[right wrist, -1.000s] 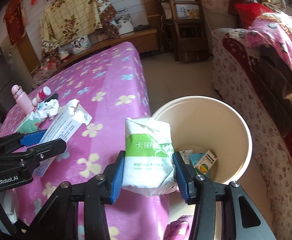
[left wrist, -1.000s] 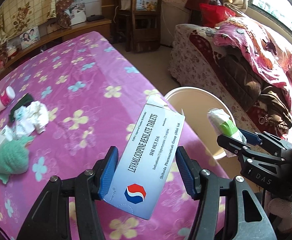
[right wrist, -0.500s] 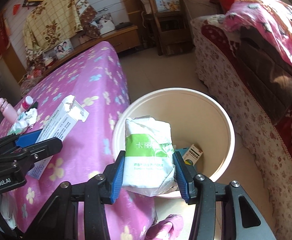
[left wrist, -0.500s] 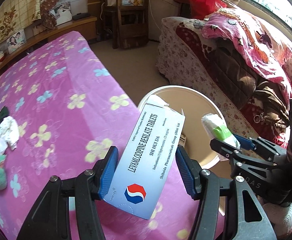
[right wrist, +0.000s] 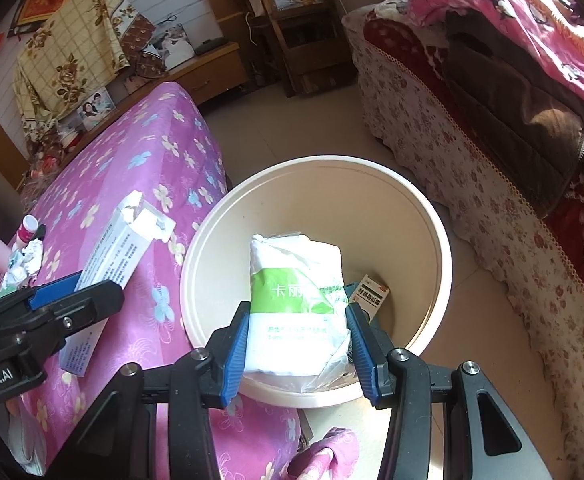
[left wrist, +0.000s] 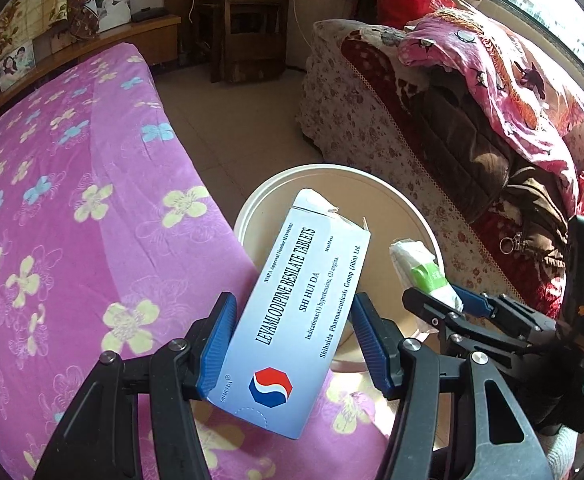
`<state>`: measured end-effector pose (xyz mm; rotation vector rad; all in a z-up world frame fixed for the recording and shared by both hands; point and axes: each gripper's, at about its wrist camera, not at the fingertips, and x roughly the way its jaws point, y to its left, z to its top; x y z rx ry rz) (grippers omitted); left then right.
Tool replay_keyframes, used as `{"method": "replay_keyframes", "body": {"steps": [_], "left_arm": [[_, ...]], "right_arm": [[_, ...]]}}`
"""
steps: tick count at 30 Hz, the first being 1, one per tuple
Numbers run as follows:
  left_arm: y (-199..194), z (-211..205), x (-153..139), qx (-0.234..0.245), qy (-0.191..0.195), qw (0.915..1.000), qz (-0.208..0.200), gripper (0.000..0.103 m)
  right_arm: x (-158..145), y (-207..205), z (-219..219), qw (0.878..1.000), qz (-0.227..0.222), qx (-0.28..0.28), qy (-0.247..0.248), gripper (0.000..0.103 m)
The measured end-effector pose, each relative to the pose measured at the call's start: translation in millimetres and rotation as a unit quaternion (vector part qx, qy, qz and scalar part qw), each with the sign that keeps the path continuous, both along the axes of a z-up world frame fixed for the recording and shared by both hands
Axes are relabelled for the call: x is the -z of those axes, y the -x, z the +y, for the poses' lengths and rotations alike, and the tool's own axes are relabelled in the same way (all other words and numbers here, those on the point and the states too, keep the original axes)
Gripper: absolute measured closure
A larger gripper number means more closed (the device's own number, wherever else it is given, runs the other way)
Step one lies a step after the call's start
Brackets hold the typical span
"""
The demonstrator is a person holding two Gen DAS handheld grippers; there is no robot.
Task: Collect trash
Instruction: 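Carry the box and tissue pack over the white bucket and open both tools, then move both open tools back over the remaining trash on the table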
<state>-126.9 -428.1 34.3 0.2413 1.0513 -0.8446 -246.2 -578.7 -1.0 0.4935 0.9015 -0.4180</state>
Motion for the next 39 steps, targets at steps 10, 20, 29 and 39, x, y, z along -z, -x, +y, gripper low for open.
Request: {"method": "replay_keyframes", "body": {"steps": [10, 20, 29, 39], "left_arm": [[-5.6, -8.8, 3.5, 0.004, 0.024, 0.9992, 0.031, 0.042], [-9.3, -6.3, 5.0, 0.001, 0.026, 0.9988, 0.041, 0.041], [-7.5, -0.2, 2.0, -0.004, 0.018, 0.9996, 0.021, 0.041], [-8.8, 13.0, -0.6, -0.023, 0.008, 0.9997, -0.003, 0.041]], "right_arm": [[13.7, 2.5, -18.9, 0.998, 0.011, 0.046, -0.035, 0.042], [14.5, 3.0, -18.0, 0.998, 0.009, 0.047, -0.039, 0.042], [12.4, 2.3, -13.6, 0.999, 0.009, 0.043, -0.032, 0.042], [2.1, 0.2, -1.8, 0.999, 0.006, 0.034, -0.016, 0.042]]}}
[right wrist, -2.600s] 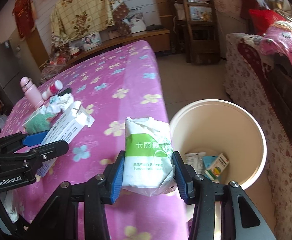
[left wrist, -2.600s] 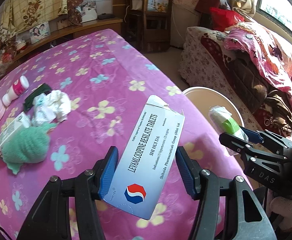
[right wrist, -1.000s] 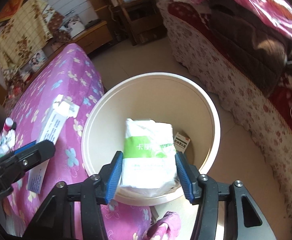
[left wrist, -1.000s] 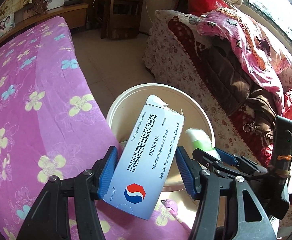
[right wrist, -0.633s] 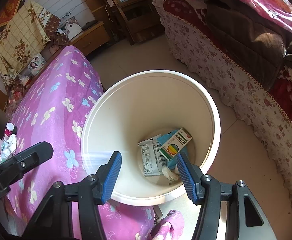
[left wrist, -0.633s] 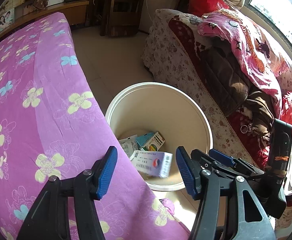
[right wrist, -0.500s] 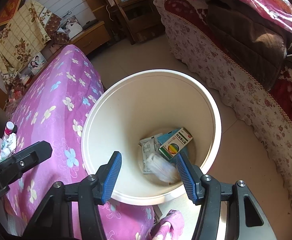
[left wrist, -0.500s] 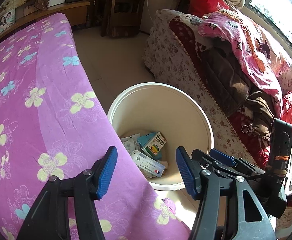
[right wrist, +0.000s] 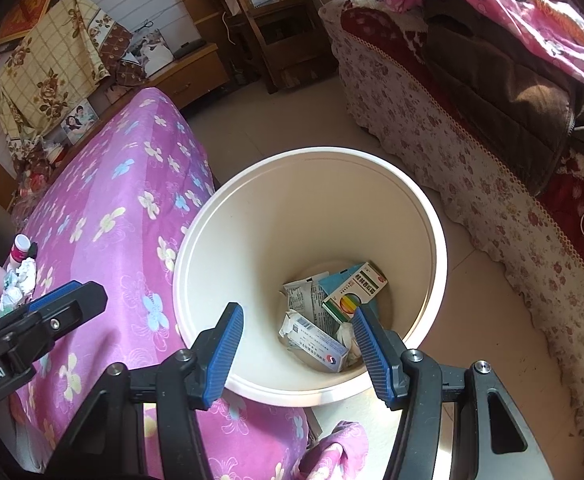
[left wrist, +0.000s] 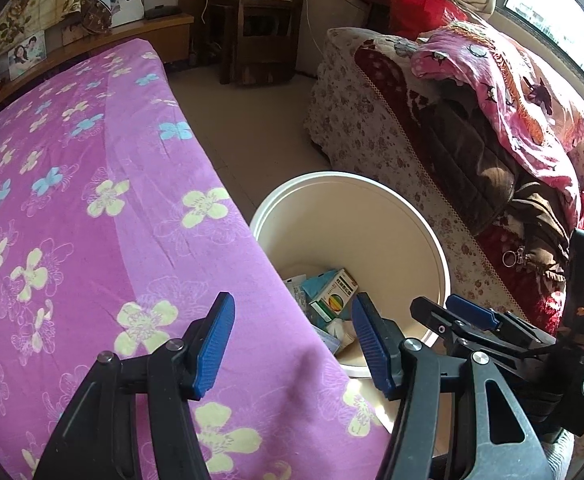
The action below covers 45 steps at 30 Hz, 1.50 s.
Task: Collect trash
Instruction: 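Move both open tools back over the remaining trash on the table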
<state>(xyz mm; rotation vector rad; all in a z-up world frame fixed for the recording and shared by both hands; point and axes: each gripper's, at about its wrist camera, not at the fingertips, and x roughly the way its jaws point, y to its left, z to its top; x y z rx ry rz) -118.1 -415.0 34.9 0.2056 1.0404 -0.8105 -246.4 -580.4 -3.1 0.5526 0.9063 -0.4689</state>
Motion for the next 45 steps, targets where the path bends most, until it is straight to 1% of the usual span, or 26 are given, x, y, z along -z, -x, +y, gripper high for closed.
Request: {"method": "replay_keyframes", "body": {"steps": [3, 6, 12, 24, 27, 33, 40, 45], "left_arm": [[-1.7, 8.1, -1.4, -0.009, -0.001, 1.0, -0.003, 0.041], [-2.9, 15.4, -3.1, -0.018, -0.002, 0.9998, -0.01, 0.041], [-3.9, 32.8, -9.9, -0.033, -0.002, 0.9992, -0.024, 0.041], [-5.6, 84.2, -28.0, -0.067, -0.004, 0.9959, -0.06, 0.04], [-7.8, 101.4, -31.0, -0.078, -0.006, 0.9949, -0.063, 0.04], [-17.4, 146.9, -33.3, -0.11, -0.002, 0.9925, -0.054, 0.037], [-32.1, 204.0, -37.9, -0.151, -0.005, 0.9869, -0.056, 0.035], [-47.5, 248.2, -38.0, -0.187, -0.011, 0.9809, -0.053, 0.035]], "right_arm": [[-3.5, -0.7, 4.8, 1.0, 0.0, -0.004, 0.006, 0.041], [-8.6, -0.9, 11.9, 1.0, -0.002, -0.006, 0.013, 0.039], [-20.0, -3.9, 27.4, 1.0, -0.01, -0.019, 0.023, 0.039], [-52.5, -20.1, 73.7, 0.997, -0.035, -0.059, 0.046, 0.039], [-56.4, -26.5, 86.5, 0.996, -0.038, -0.071, 0.048, 0.039], [-59.6, -42.6, 121.3, 0.992, -0.041, -0.106, 0.048, 0.038], [-60.8, -62.8, 164.5, 0.987, -0.043, -0.151, 0.042, 0.038], [-58.7, -77.3, 194.4, 0.981, -0.044, -0.186, 0.032, 0.038]]}}
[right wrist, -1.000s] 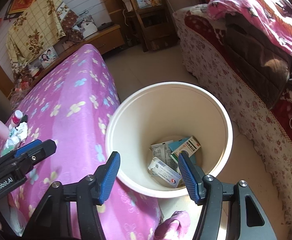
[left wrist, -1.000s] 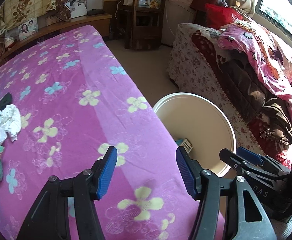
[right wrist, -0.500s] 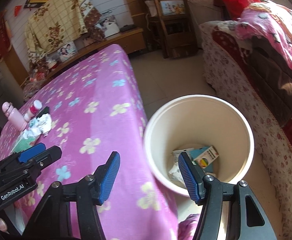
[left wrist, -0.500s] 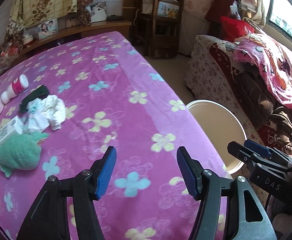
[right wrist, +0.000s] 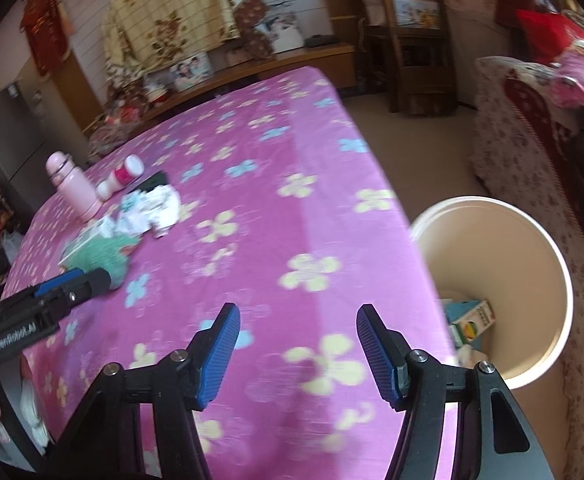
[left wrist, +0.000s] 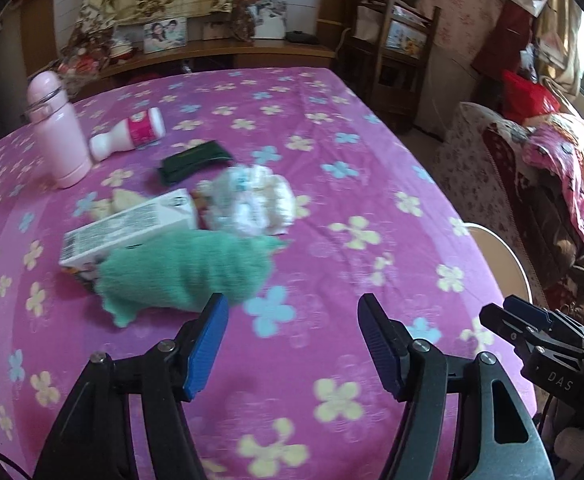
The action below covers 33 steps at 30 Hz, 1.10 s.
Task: Collect trash
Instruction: 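Move both open tools back over the remaining trash on the table, then grasp the green towel with the left tool while the right tool grasps the white tissue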
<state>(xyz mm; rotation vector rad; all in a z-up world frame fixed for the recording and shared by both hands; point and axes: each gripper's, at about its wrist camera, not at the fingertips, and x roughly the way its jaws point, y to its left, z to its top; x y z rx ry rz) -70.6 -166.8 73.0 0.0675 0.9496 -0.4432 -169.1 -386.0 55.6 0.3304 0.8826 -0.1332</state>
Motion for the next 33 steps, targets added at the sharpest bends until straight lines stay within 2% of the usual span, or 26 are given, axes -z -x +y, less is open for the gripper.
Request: {"method": "replay_keyframes", "body": {"steps": [7, 14, 23, 24, 25, 26, 30, 33], "left_arm": [[-21.8, 61.6, 3.4, -0.051, -0.017, 0.9986, -0.005, 0.035], [-44.9, 102.6, 16.8, -0.101, -0.017, 0.9948, -0.001, 0.035], [-59.0, 98.3, 34.7, -0.078, 0.033, 0.9963, 0.017, 0.037], [-58.2, 97.0, 35.1, -0.072, 0.039, 0.9964, 0.018, 0.052], [-54.8, 92.9, 35.1, -0.059, 0.046, 0.9969, 0.023, 0.072], [-51.3, 87.7, 34.7, -0.048, 0.043, 0.9975, 0.028, 0.079], [-32.2, 73.2, 29.5, -0.01, 0.049, 0.9982, 0.033, 0.092], [-11.5, 61.4, 23.2, 0.031, 0.061, 0.9967, 0.043, 0.093]], "right_arm": [[7.2, -24.4, 41.3, 0.998, 0.009, -0.057, -0.009, 0.038], [10.0, -45.3, 71.4, 0.996, 0.015, -0.088, -0.006, 0.038], [12.8, -48.7, 70.2, 0.996, 0.023, -0.09, -0.003, 0.038], [13.1, -48.3, 67.4, 0.996, 0.023, -0.087, -0.004, 0.038], [13.3, -48.1, 65.0, 0.996, 0.023, -0.085, -0.005, 0.038], [13.8, -48.0, 62.2, 0.996, 0.023, -0.081, -0.007, 0.038], [15.6, -47.5, 54.6, 0.997, 0.022, -0.072, -0.017, 0.038], [15.5, -46.6, 55.3, 0.997, 0.02, -0.072, -0.018, 0.038]]}}
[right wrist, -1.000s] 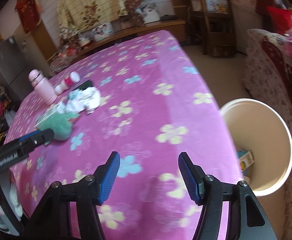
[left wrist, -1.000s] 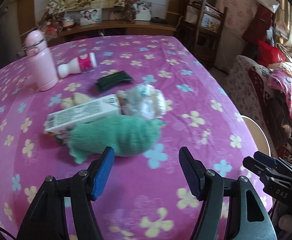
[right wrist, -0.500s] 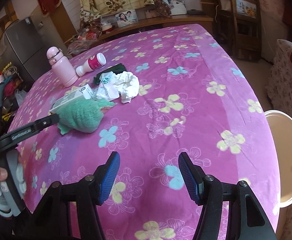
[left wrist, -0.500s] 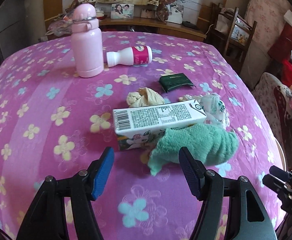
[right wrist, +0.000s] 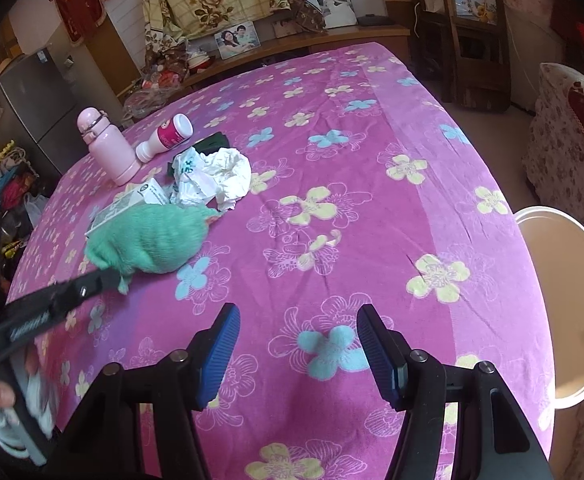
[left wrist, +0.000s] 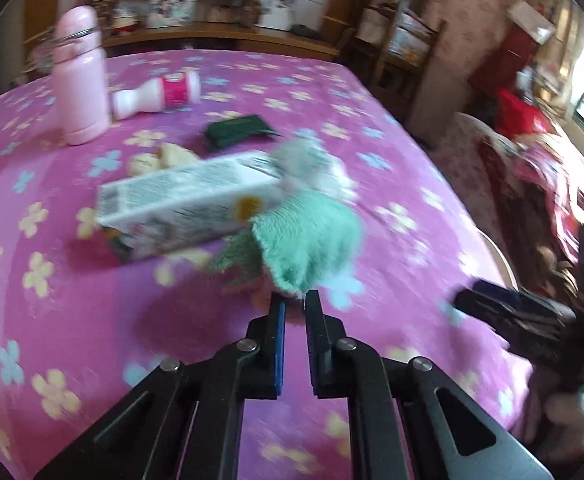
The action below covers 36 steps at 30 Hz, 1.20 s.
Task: Collect trash
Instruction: 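Grasp the green towel with the left tool while the right tool grasps the white tissue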
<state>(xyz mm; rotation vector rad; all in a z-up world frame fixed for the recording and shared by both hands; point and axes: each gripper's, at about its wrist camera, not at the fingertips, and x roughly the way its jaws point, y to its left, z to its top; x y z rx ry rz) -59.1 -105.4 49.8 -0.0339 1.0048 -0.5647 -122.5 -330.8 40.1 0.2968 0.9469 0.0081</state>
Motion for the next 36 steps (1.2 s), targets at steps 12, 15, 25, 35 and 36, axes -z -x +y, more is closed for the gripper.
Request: {"method": "replay_keyframes", "body": {"steps": [12, 15, 25, 35, 36], "left_arm": [[26.3, 10.8, -19.7, 0.019, 0.027, 0.9995, 0.0, 0.034], [23.7, 14.7, -25.0, 0.009, 0.021, 0.9997, -0.012, 0.034], [12.1, -28.7, -3.3, 0.031, -0.001, 0.9995, 0.006, 0.033], [-2.2, -65.7, 23.1, 0.044, -0.04, 0.998, 0.022, 0.032], [-2.9, -65.0, 24.9, 0.044, -0.034, 0.9981, 0.027, 0.04]], "right_arm": [[2.3, -2.7, 5.8, 1.0, 0.005, -0.007, 0.0, 0.038], [4.5, -3.4, 4.6, 1.0, 0.008, -0.005, -0.001, 0.038], [-0.8, -0.3, -14.9, 1.0, 0.006, 0.025, 0.017, 0.038], [3.4, 2.2, -31.8, 0.999, 0.008, 0.033, 0.0, 0.038], [4.1, 0.4, -30.5, 1.0, 0.009, 0.03, 0.001, 0.038]]}}
